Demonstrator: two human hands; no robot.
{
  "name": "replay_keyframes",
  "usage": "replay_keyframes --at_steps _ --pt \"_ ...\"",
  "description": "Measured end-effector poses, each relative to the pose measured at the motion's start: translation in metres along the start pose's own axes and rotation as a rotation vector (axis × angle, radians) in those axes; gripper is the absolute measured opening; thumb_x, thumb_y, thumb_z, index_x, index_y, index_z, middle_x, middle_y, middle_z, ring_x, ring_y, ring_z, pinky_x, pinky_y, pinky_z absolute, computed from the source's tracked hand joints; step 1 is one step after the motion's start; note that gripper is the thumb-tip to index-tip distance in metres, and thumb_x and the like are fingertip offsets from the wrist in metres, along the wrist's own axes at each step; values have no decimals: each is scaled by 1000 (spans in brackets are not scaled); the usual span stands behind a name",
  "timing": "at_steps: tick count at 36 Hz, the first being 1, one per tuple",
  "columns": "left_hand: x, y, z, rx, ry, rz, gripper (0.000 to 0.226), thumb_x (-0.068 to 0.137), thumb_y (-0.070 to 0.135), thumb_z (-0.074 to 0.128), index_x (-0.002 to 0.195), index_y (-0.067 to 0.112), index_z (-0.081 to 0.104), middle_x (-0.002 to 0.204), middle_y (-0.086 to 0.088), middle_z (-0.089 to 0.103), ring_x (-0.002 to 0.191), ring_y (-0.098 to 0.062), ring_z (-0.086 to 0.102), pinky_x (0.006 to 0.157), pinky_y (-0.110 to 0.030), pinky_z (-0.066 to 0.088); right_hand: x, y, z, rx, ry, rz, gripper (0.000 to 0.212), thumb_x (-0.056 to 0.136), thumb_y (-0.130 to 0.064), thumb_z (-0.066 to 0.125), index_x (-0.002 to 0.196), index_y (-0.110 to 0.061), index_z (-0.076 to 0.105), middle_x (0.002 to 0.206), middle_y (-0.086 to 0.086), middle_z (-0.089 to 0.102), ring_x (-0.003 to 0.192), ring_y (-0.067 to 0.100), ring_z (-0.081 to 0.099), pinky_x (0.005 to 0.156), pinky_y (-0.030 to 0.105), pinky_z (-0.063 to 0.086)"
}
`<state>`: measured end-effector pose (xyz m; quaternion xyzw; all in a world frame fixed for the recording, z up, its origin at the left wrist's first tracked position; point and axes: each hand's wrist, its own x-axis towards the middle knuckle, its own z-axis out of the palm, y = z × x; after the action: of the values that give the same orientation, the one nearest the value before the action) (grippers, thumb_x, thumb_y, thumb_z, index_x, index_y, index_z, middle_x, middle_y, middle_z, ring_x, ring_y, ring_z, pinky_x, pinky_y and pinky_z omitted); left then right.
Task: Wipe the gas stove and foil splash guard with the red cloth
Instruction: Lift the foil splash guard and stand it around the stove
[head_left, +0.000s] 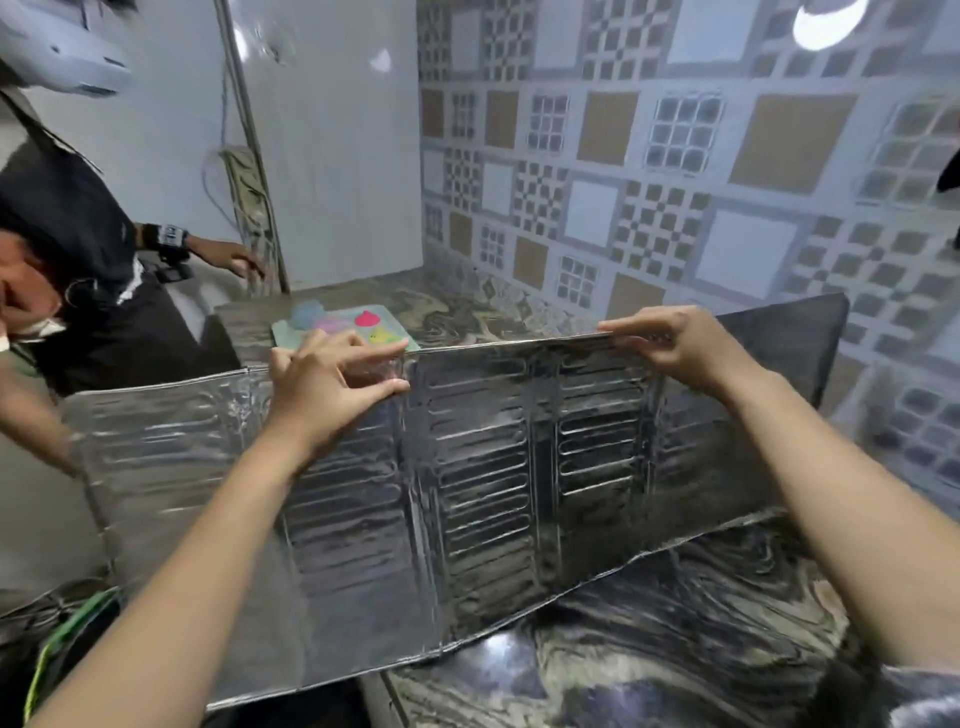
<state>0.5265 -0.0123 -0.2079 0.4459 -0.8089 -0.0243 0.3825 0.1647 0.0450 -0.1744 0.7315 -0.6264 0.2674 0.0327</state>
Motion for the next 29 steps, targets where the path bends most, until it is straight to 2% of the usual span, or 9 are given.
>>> replay_keyframes --at_steps 2,6,10,13,14,17,22,25,29 --pt "3 4 3 1 -11 -2 42 71 45 72 112 40 64 98 8 66 99 -19 52 64 -30 8 -7 9 -5 14 49 31 27 82 -20 67 108 -29 68 86 -10 67 76 7 57 65 6 35" --pt "14 15 10 20 -2 -15 39 72 47 70 110 43 64 96 7 67 97 -19 52 63 -31 8 -13 20 -11 117 89 75 22 81 -17 68 102 -23 71 79 -17 62 72 -1 57 64 7 38" --pt "27 31 18 -3 32 1 35 73 45 71 107 43 65 88 8 66 92 -18 53 63 -32 10 -16 31 -23 269 144 81 22 81 -10 67 100 -22 70 88 6 69 82 17 63 75 27 50" --pt "41 46 26 -12 61 20 32 74 42 71 106 45 65 81 12 61 90 -18 54 61 -32 7 -18 40 -41 285 173 76 23 83 -8 65 101 -22 69 85 -2 66 78 -3 58 70 7 42" --pt "47 52 29 -16 69 26 32 75 42 70 106 46 64 80 13 60 90 -18 54 61 -31 7 -19 44 -47 273 184 80 23 83 -7 64 101 -21 69 83 -6 64 77 -6 56 70 6 41" --pt "64 71 42 -46 73 46 31 77 41 69 107 45 64 86 12 64 91 -19 52 62 -30 8 -22 65 -63 236 226 119 25 82 -6 64 103 -20 68 81 -11 61 78 -1 55 72 7 40" --pt "94 106 74 -113 41 101 29 78 38 69 107 43 66 83 9 65 88 -18 51 62 -29 7 -40 101 -92 136 288 164 24 82 1 62 103 -8 70 83 1 65 79 4 60 78 16 46" --pt "108 131 96 -162 18 144 25 80 41 67 105 44 67 80 9 64 87 -17 50 62 -30 7 -58 121 -112 109 325 220 23 82 0 63 102 -8 71 80 -13 62 79 2 60 77 11 42" --pt "123 167 123 -216 -18 225 24 81 44 63 105 44 67 79 8 63 85 -16 50 62 -30 8 -88 139 -134 51 407 293 22 81 -4 66 101 -11 71 81 2 65 81 13 61 79 33 47"
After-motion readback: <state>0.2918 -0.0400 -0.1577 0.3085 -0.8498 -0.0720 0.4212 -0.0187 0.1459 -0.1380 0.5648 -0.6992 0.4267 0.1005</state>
